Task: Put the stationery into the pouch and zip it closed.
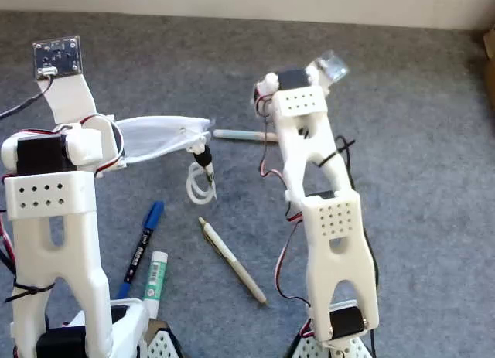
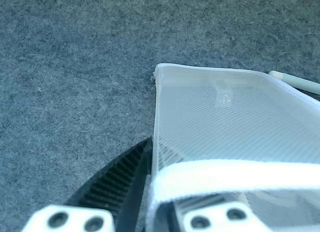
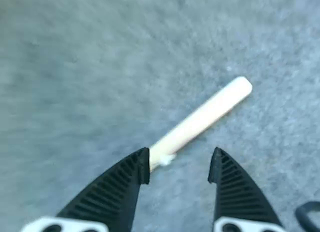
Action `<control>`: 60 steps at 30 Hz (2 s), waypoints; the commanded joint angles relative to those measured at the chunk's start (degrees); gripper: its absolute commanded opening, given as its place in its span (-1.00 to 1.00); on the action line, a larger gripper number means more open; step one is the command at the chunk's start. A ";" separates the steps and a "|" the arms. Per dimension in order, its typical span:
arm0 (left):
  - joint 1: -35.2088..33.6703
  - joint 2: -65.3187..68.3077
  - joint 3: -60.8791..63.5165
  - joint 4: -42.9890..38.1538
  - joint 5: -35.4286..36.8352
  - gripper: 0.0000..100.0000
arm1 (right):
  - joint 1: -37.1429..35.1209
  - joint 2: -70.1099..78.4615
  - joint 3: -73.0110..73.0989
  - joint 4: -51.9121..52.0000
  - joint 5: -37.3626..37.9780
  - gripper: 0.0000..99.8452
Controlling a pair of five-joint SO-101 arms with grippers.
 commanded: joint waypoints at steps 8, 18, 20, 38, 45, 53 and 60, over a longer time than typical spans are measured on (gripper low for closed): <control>-0.40 0.84 0.40 -0.70 0.35 -0.98 | -0.57 2.33 -1.27 -2.95 -0.62 -0.63; -2.33 0.84 0.40 -0.88 0.35 -0.98 | -0.22 1.98 -1.36 -2.95 -0.26 -0.98; -2.33 0.84 0.40 -0.88 0.35 -0.98 | 0.04 1.71 -3.82 -1.89 -0.18 -0.99; -2.33 0.84 0.40 -0.97 0.44 -0.98 | 1.89 1.89 -22.55 10.77 5.54 -0.99; -2.33 0.84 0.40 -0.97 0.44 -0.98 | 1.71 1.71 -22.64 11.38 5.54 -0.99; -2.33 0.84 0.40 -1.05 0.44 -0.98 | 1.71 1.36 -30.02 15.78 5.63 -0.99; -2.33 0.84 0.40 -1.05 0.53 -0.98 | 1.98 1.98 -36.18 16.04 10.29 -0.99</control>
